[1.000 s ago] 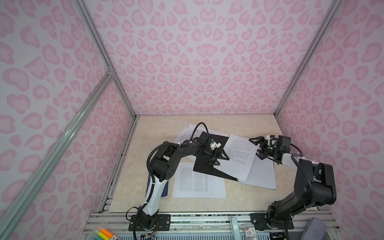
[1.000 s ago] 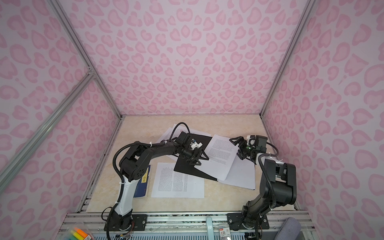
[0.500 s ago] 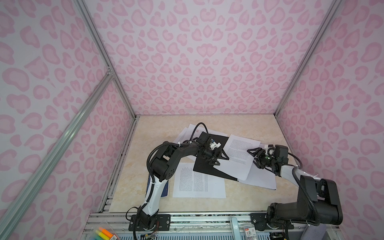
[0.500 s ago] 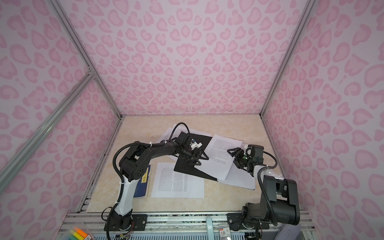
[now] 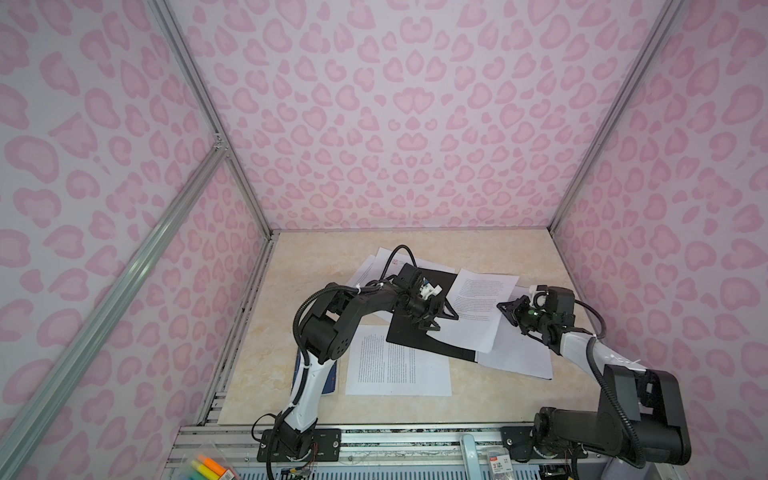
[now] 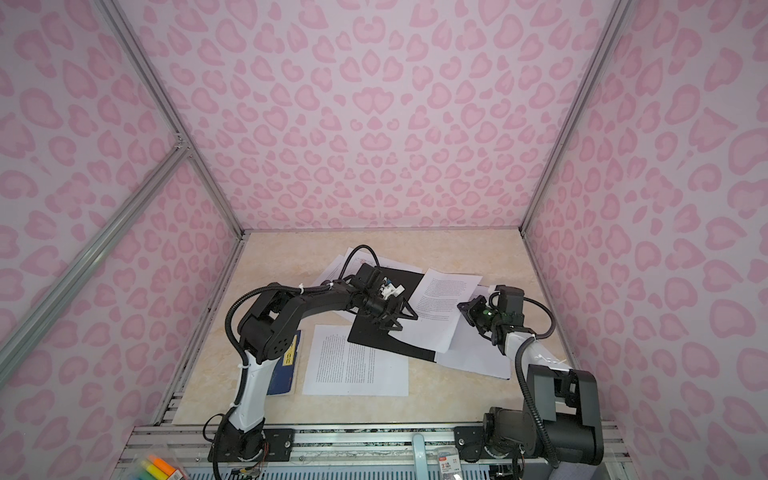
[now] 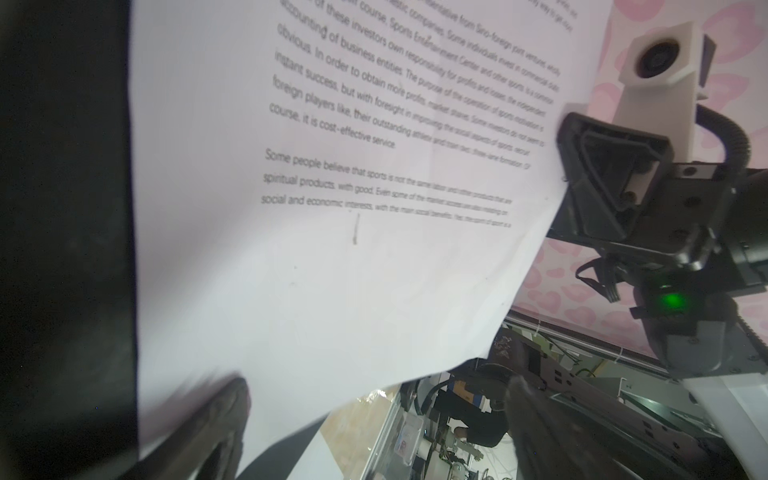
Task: Put the files into the folder
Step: 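Draw the right gripper back to the folder's side while left gripper withdraws, then pinch the stacked sheet edges at the folder's side with the right gripper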
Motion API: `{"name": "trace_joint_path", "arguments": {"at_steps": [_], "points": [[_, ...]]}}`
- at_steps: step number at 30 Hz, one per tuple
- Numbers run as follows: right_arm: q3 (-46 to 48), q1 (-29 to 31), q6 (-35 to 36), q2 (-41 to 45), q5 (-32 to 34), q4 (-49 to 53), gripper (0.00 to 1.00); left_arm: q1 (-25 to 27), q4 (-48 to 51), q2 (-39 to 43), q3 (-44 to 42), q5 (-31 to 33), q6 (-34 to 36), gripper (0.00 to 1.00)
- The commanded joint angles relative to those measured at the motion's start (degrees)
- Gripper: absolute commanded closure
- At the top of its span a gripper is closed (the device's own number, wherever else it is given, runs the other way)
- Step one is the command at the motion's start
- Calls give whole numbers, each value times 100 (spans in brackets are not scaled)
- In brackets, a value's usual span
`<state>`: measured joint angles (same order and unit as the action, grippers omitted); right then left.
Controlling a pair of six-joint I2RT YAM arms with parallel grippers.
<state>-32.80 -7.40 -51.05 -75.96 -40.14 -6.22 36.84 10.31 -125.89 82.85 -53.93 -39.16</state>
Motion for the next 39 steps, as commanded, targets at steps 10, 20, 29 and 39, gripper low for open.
{"name": "trace_joint_path", "arguments": {"at_steps": [10,20,29,39], "points": [[-2353,-393,2489,-51,81,3429,100,-31,680,2234,203,1040,360,2],[-4294,-1135,4829,-1542,1477,6436,100,-217,1218,4662,-1622,1446,1343,2],[-4625,-1386,5296,-2154,2476,6238,100,-253,1527,5511,-2348,1789,1868,2],[-4197,-1624,5556,-2124,1919,5811,100,-299,1488,5502,-2362,1734,1834,2]]}}
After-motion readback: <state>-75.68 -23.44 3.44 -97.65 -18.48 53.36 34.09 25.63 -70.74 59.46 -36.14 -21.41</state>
